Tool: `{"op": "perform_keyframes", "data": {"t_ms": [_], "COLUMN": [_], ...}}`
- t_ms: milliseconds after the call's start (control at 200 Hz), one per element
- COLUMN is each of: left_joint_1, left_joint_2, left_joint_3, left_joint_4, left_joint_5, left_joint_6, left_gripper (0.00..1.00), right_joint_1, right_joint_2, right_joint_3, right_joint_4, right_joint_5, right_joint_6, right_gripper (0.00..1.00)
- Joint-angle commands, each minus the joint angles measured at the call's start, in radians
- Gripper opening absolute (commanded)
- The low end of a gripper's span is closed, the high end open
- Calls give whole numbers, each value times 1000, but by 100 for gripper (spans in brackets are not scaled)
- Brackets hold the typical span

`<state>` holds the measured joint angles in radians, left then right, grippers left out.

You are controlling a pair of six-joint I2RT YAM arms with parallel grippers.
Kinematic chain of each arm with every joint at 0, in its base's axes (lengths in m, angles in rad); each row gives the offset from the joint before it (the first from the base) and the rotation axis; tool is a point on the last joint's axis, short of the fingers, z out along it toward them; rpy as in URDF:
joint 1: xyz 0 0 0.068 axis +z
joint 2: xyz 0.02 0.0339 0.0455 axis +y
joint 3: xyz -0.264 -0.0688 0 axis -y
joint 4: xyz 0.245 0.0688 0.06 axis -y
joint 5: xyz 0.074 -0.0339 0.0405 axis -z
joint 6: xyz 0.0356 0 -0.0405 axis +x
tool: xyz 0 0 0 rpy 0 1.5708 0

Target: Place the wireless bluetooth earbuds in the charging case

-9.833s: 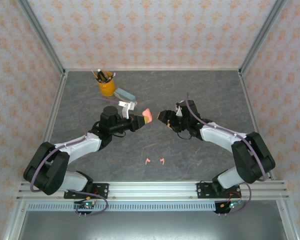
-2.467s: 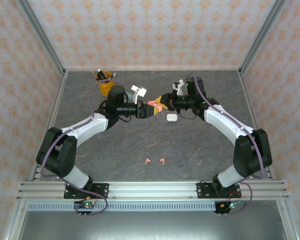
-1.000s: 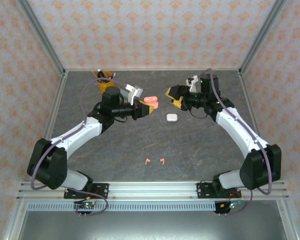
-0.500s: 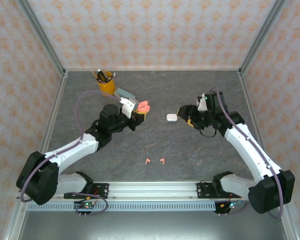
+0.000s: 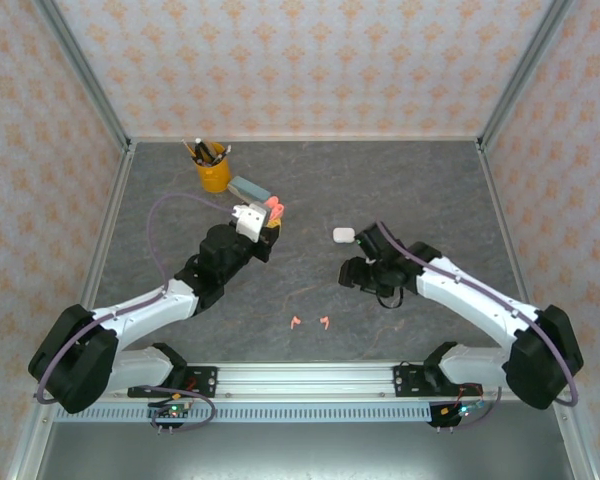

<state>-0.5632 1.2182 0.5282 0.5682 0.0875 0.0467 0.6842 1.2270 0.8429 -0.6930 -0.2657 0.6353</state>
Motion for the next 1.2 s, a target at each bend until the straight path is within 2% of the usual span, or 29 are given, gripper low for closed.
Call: {"op": "perform_keyframes", "data": {"t_ms": [0, 315, 661, 926, 1196], "left_joint_1": [-8, -7, 24, 85, 108], "left_joint_2": [-2, -34, -107, -165, -202], "left_joint_3": [-30, -99, -143, -174, -188], "left_joint_4": [127, 212, 207, 204, 185], "left_joint_5": [-117, -228, -356, -353, -354], "left_joint_6": [-10, -38, -113, -187, -201], "left_gripper": [0, 0, 0, 0, 0], "right_joint_1": [71, 246, 429, 473, 489], "right_joint_2": [33, 153, 367, 484, 604], "right_joint_3": [-11, 36, 218, 302, 404], "right_joint_4": [-30, -16, -47, -62, -95], "right_joint_5": [123, 179, 253, 279, 254], "right_joint_6": [46, 78, 367, 566, 645], "right_gripper": [63, 62, 54, 53, 52]}}
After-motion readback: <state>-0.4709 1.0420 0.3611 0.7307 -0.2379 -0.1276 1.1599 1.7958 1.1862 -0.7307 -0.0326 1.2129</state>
